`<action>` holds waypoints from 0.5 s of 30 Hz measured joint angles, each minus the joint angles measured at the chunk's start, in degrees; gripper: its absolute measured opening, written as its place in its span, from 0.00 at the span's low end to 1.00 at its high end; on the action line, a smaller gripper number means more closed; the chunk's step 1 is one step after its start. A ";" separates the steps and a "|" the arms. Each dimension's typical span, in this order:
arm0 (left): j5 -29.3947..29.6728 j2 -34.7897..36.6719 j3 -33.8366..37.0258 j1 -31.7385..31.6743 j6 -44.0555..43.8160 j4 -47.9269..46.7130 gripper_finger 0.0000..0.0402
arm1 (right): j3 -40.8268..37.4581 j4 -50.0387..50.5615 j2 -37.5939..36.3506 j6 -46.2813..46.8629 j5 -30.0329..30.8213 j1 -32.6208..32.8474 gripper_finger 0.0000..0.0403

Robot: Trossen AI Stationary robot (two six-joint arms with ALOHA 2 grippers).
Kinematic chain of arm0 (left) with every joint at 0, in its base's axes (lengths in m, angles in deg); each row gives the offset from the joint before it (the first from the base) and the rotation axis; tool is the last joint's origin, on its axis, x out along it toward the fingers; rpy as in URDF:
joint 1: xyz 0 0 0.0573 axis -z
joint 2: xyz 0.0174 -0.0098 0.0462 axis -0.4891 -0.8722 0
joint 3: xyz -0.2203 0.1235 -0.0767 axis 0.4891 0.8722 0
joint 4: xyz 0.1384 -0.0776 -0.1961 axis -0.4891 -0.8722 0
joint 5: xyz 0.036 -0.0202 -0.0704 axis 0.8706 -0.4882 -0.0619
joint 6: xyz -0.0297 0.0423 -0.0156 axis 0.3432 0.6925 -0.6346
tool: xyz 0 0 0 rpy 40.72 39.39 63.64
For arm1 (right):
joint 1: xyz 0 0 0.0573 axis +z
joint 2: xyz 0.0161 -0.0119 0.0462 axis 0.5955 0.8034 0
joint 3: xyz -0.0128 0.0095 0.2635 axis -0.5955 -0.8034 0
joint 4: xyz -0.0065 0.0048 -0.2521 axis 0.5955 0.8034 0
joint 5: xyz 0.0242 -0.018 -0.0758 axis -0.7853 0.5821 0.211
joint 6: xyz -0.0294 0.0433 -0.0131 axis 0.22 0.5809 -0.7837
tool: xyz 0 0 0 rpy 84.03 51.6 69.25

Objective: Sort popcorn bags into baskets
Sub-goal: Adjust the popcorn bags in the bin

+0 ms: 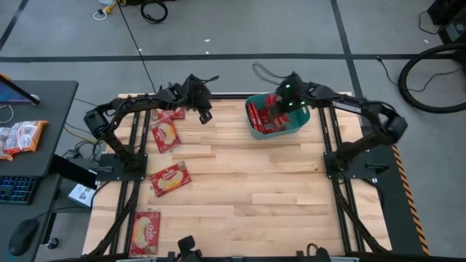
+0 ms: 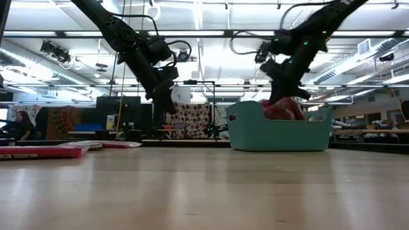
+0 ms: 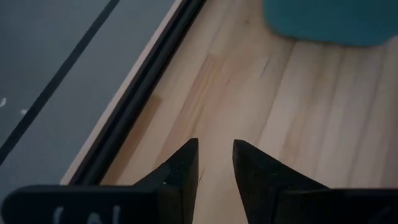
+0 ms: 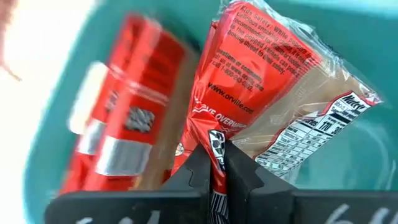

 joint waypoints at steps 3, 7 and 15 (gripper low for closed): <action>-0.72 0.00 0.00 0.60 -0.78 1.43 0.26 | -5.26 -5.44 -4.00 0.10 -7.69 -5.22 0.06; -0.76 0.00 0.00 1.67 -3.23 1.80 0.26 | -14.58 -13.53 -8.69 2.08 -17.13 -13.59 0.06; -0.68 0.00 0.00 4.90 -6.45 2.13 0.26 | -21.71 -15.47 -16.94 2.63 -16.88 -24.90 0.06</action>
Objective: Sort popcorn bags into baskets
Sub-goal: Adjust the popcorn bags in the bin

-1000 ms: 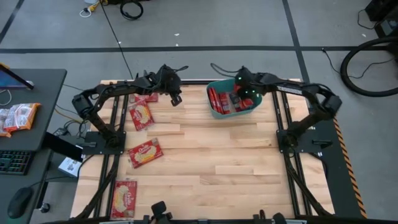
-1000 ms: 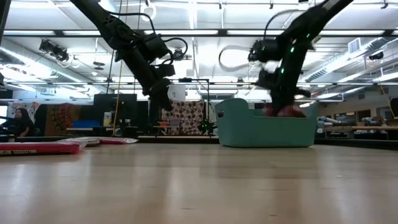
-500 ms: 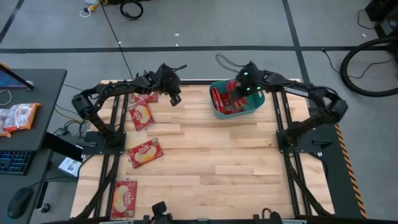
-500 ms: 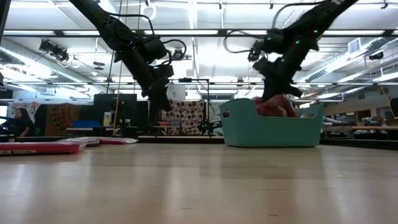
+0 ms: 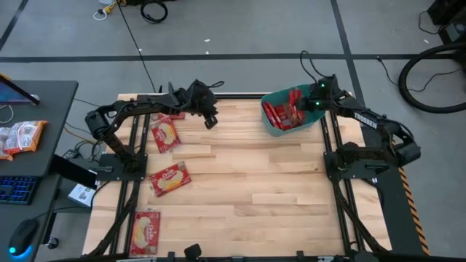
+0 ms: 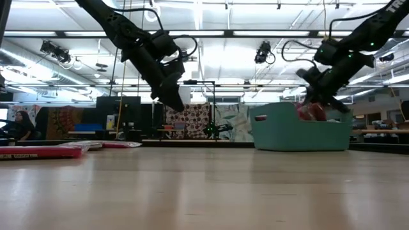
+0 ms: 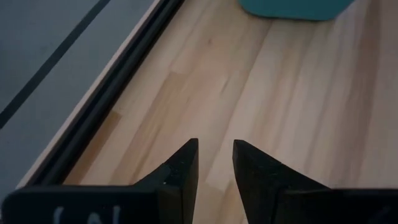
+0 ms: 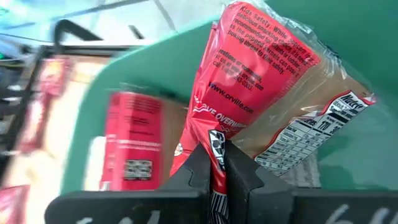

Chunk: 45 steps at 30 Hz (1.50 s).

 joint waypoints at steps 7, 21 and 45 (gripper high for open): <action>0.61 0.00 0.00 1.43 -2.14 1.42 0.26 | 0.10 2.65 2.79 -0.48 2.79 3.25 0.06; 0.78 0.00 0.00 1.36 1.12 1.22 0.26 | -0.18 -14.07 8.28 26.30 11.10 27.63 0.06; -0.13 0.02 -0.02 1.31 1.65 -7.33 0.26 | 5.46 2.28 2.61 15.99 10.96 23.68 0.06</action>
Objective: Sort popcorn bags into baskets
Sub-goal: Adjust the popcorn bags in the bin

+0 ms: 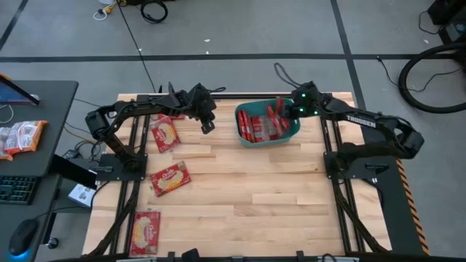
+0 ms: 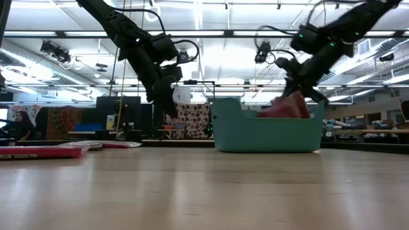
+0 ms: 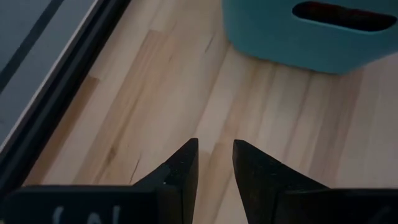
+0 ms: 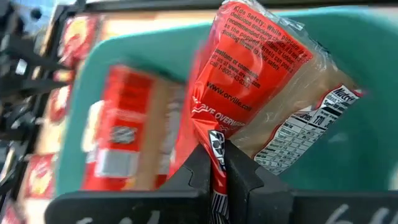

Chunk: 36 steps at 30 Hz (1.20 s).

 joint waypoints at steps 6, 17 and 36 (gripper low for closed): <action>0.00 0.00 0.00 0.15 -1.53 0.04 0.26 | -6.00 -2.30 -2.43 -0.58 -3.38 -4.96 0.06; 0.03 0.00 0.00 0.15 -2.83 -0.22 0.26 | -3.18 4.28 -1.17 -7.98 -2.07 -5.22 0.34; 0.03 0.00 0.00 0.11 -0.76 0.15 0.26 | 19.89 21.25 22.56 4.79 11.13 18.27 0.42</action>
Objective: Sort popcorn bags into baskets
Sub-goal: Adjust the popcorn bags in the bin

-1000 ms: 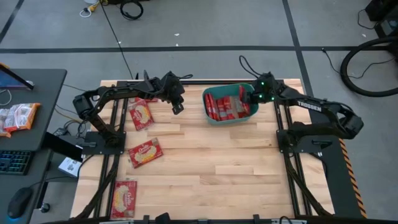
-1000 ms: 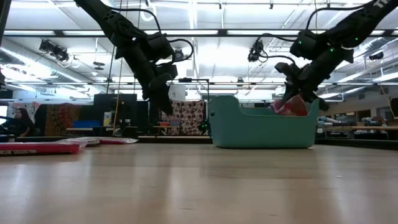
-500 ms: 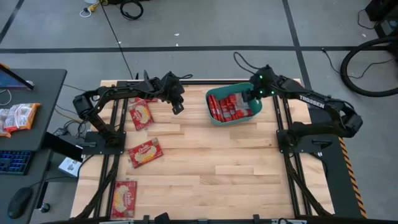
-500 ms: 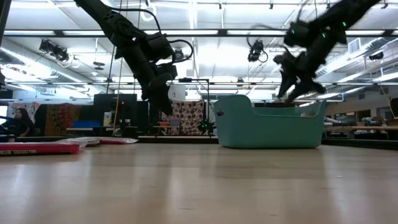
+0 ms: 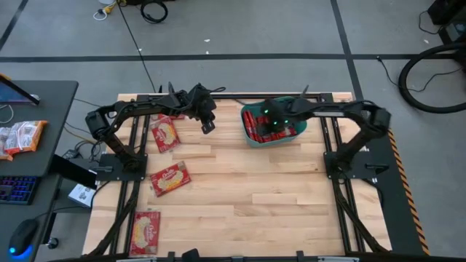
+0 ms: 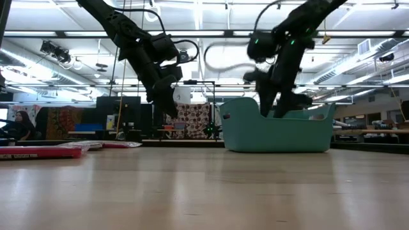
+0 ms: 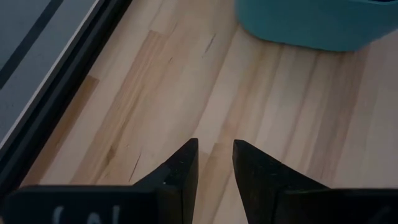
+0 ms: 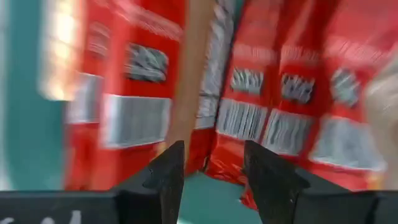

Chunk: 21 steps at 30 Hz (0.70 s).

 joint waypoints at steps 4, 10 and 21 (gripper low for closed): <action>-1.89 0.00 0.00 0.00 0.01 -0.02 0.26 | 0.78 -1.90 5.88 3.40 1.12 -0.11 0.42; -2.34 0.00 0.00 0.00 1.05 0.00 0.26 | 1.75 -4.44 11.55 3.41 2.93 -0.17 0.37; -3.46 0.00 0.00 0.02 1.05 0.33 0.26 | 2.19 -5.87 16.17 2.02 8.51 0.80 0.37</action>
